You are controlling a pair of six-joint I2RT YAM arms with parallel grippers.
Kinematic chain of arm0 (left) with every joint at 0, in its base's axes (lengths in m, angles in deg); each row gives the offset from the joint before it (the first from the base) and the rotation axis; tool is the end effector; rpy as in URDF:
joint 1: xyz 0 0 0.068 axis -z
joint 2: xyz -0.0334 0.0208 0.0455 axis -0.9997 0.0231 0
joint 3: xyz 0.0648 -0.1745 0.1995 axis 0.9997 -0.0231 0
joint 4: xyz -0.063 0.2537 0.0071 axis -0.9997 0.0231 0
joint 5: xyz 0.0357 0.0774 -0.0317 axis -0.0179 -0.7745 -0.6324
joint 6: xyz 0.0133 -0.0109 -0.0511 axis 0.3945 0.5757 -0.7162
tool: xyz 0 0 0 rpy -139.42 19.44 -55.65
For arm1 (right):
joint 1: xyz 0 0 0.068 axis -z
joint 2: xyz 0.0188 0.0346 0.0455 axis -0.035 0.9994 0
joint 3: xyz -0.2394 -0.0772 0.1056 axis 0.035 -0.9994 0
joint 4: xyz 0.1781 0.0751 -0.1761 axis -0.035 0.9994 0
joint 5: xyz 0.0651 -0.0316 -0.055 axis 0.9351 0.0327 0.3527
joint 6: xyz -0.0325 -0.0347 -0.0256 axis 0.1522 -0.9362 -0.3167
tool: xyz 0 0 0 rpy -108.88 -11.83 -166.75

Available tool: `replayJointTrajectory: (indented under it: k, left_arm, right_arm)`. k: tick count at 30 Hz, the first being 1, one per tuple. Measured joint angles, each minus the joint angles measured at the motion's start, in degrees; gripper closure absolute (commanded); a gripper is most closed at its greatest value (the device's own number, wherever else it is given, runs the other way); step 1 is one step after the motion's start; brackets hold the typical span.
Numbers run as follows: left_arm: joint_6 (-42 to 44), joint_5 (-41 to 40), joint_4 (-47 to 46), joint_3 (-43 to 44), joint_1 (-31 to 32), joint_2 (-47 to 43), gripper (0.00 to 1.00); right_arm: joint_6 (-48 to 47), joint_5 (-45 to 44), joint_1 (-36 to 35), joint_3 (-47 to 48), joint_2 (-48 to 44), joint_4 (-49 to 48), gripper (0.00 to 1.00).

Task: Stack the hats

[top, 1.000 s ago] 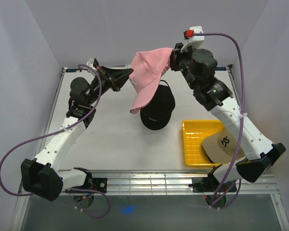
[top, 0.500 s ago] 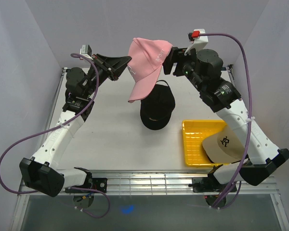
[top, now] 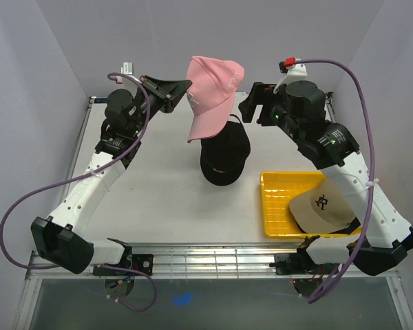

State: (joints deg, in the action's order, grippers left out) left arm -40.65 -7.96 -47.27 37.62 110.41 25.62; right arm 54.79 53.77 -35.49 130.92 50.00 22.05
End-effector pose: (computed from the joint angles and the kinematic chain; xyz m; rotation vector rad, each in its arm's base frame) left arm 0.2780 -0.1204 0.4436 -0.5419 1.5436 -1.5602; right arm 0.2077 0.1468 0.4975 -0.0510 1.7705 0.4868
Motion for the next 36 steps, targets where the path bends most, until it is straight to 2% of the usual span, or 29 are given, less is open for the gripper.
replayJointTrajectory:
  k: [6, 19, 22, 25, 36]
  left_arm:
    - [10.49, -9.38, 8.07, 8.74, 7.96, 2.93, 1.00]
    - [32.92, -42.34, 21.55, 20.55, 28.83, 9.55, 1.00]
    - [37.27, -47.34, 22.53, 22.49, 33.03, 11.85, 1.00]
    - [39.50, -49.66, 23.47, 22.58, 34.42, 12.24, 1.00]
    - [43.19, -54.75, 22.73, 22.71, 33.62, 10.56, 1.00]
  right_arm:
    - [1.42, -0.42, 0.00, 1.42, -1.75, 5.16, 0.14]
    - [1.60, -3.56, 0.68, 7.52, -4.90, 11.76, 0.12]
    - [1.57, -3.54, 0.68, 7.58, -5.14, 11.87, 0.12]
    - [1.49, -3.15, 0.68, 7.58, -5.09, 12.31, 0.12]
    - [1.64, -2.69, 0.68, 4.20, -5.53, 13.14, 0.12]
